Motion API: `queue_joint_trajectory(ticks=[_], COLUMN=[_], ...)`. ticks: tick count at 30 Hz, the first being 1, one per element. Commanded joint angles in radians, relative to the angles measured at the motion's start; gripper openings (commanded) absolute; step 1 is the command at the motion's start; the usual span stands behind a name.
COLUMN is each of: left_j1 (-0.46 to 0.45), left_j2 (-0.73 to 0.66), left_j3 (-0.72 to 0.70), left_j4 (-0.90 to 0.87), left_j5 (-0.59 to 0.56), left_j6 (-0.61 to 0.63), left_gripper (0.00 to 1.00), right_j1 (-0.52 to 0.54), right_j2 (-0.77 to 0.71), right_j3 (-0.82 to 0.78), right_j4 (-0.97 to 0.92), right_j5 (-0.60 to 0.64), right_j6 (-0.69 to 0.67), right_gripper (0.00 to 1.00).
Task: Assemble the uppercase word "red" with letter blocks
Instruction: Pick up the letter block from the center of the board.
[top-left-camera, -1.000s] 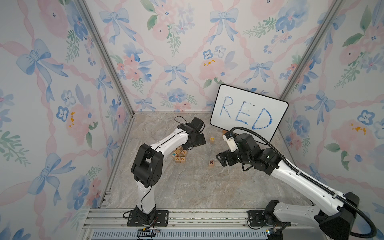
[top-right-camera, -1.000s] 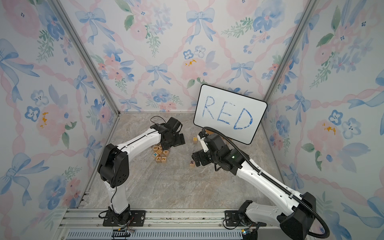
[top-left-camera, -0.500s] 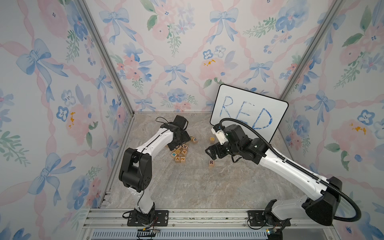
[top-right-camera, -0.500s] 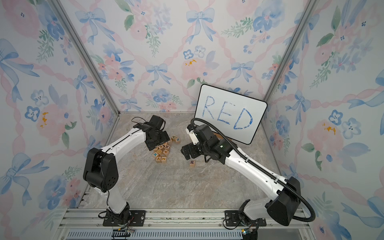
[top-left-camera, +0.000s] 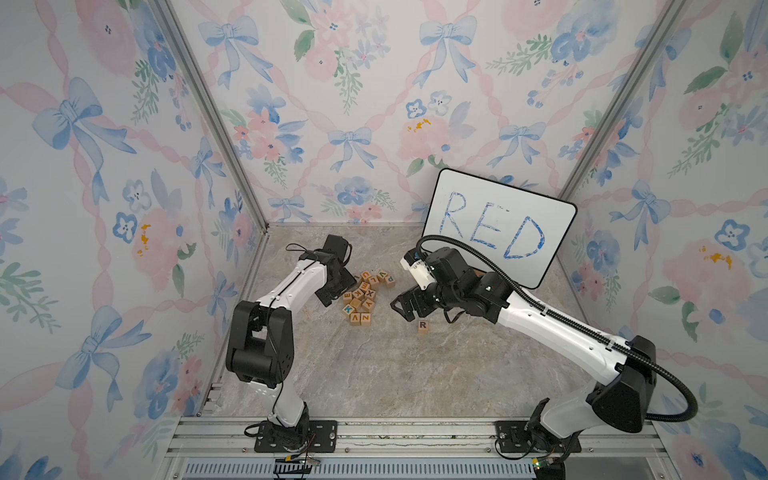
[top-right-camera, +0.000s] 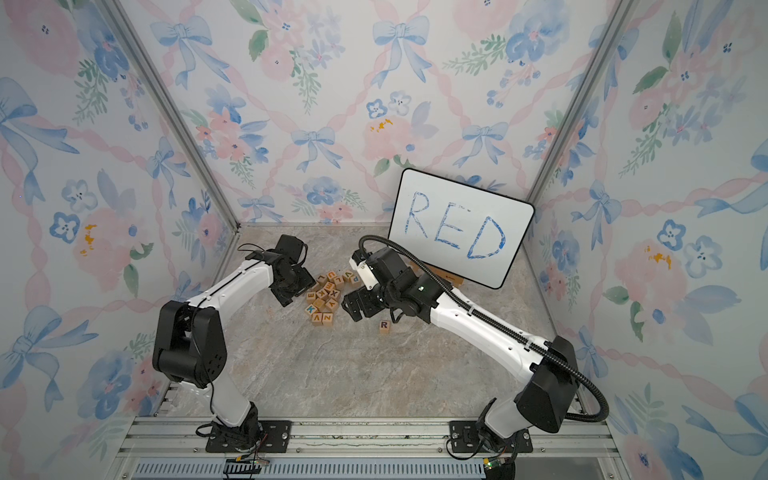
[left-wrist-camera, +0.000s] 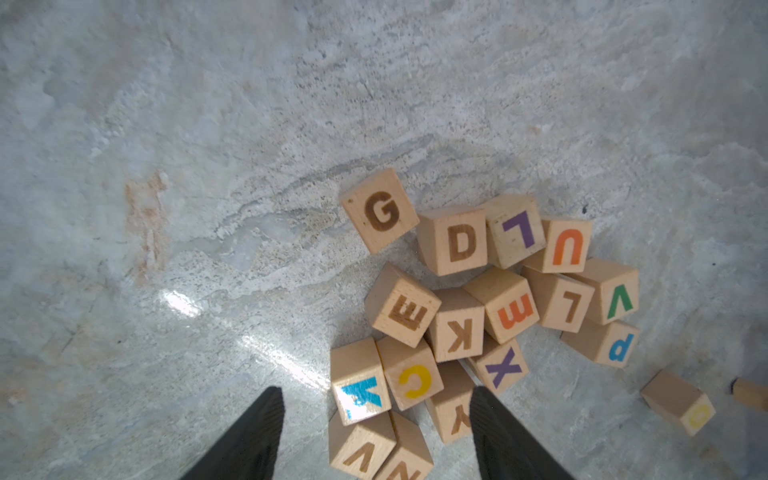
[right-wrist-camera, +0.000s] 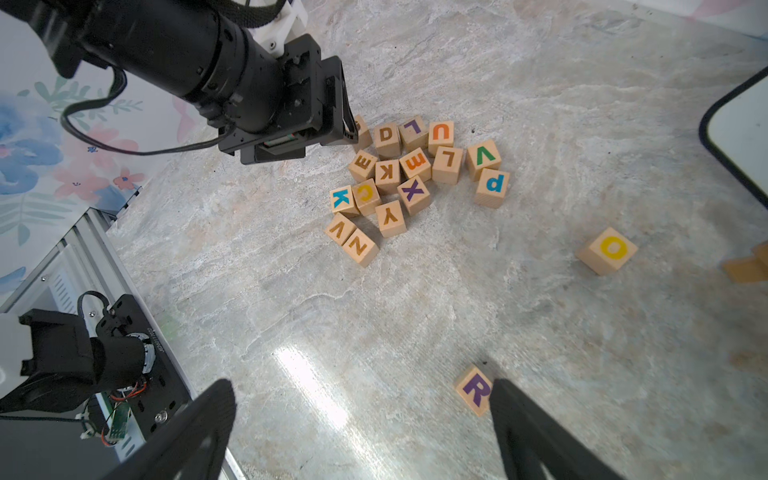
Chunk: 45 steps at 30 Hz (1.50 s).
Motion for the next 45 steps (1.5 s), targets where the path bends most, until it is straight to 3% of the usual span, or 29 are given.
queue_joint_trajectory(ticks=[1,6,12,28,45], left_j1=[0.019,0.042,0.060,0.086,0.087], left_j2=[0.044,0.076,0.108,0.267,0.243], left_j3=[0.013,0.019,0.019,0.102,0.045], left_j4=[-0.014,0.000,0.039,0.095,0.136], left_j5=[0.016,0.038,0.057,0.126,0.174], left_j6=[-0.032,-0.096,-0.175,-0.208,-0.331], left_gripper=[0.74,0.68,0.69,0.69,0.65], right_j1=[0.008,0.008,0.008,0.006,0.016], right_j2=[0.015,0.021,0.020,0.054,0.102], right_j3=[0.032,0.038,0.041,0.099,0.150], right_j4=[0.006,0.000,0.018,-0.003,-0.020], right_j5=[-0.007,0.008,-0.019,-0.025,-0.035], right_j6=[-0.001,-0.007,-0.013,-0.028,-0.076], right_gripper=[0.97,0.97,0.97,0.97,0.97])
